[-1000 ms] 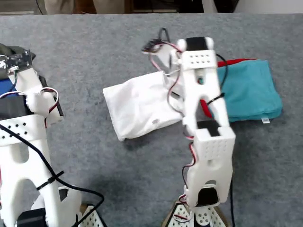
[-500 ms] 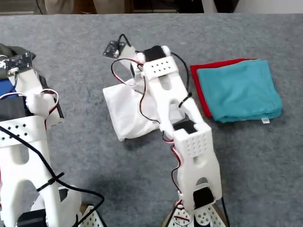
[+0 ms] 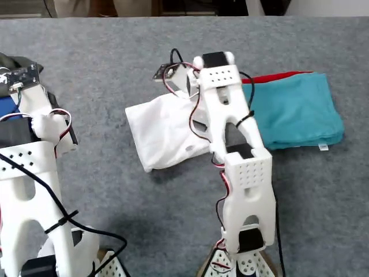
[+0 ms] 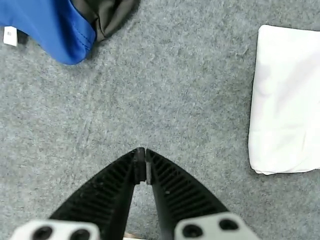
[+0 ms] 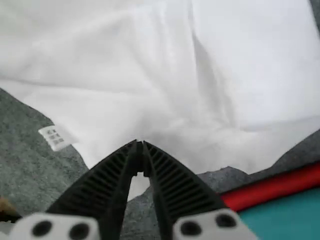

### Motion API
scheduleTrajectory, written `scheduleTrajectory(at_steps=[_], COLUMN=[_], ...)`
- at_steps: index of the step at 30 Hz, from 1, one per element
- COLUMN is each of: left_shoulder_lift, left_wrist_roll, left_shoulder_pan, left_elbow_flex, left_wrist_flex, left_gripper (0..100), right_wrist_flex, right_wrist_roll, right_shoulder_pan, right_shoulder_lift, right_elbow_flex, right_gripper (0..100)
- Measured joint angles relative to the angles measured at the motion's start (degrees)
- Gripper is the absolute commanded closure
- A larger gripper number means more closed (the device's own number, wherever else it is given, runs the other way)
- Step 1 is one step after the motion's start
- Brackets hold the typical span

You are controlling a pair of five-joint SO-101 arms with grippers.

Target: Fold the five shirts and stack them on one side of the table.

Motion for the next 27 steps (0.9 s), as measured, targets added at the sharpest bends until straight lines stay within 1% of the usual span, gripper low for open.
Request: scheduleTrajectory(at_steps=[5, 11, 14, 17, 22, 27], left_shoulder_lift=[0.0, 0.0, 0.0, 0.0, 0.0, 0.0], left_wrist_roll=[0.0, 0.0, 0.0, 0.0, 0.0, 0.0], left_shoulder_pan=[0.0, 0.0, 0.0, 0.0, 0.0, 0.0], left_elbow_flex=[0.0, 0.0, 0.0, 0.0, 0.0, 0.0], left_wrist_flex=[0.0, 0.0, 0.0, 0.0, 0.0, 0.0], left_gripper=[98, 98, 98, 98, 98, 98], right_wrist_flex=[-2.2, -16.44, -22.59, -26.02, -26.37, -20.92], right_wrist_roll=[-0.7, -6.24, -6.86, -6.86, -6.86, -6.86], right_shoulder_pan=[-1.67, -7.03, -9.67, -11.34, -11.52, -10.11], right_shoulder_lift=[-2.64, -1.85, 0.79, 2.64, 5.27, 5.27], right_elbow_flex=[0.0, 0.0, 0.0, 0.0, 0.0, 0.0], right_gripper=[99.7, 99.7, 99.7, 99.7, 99.7, 99.7])
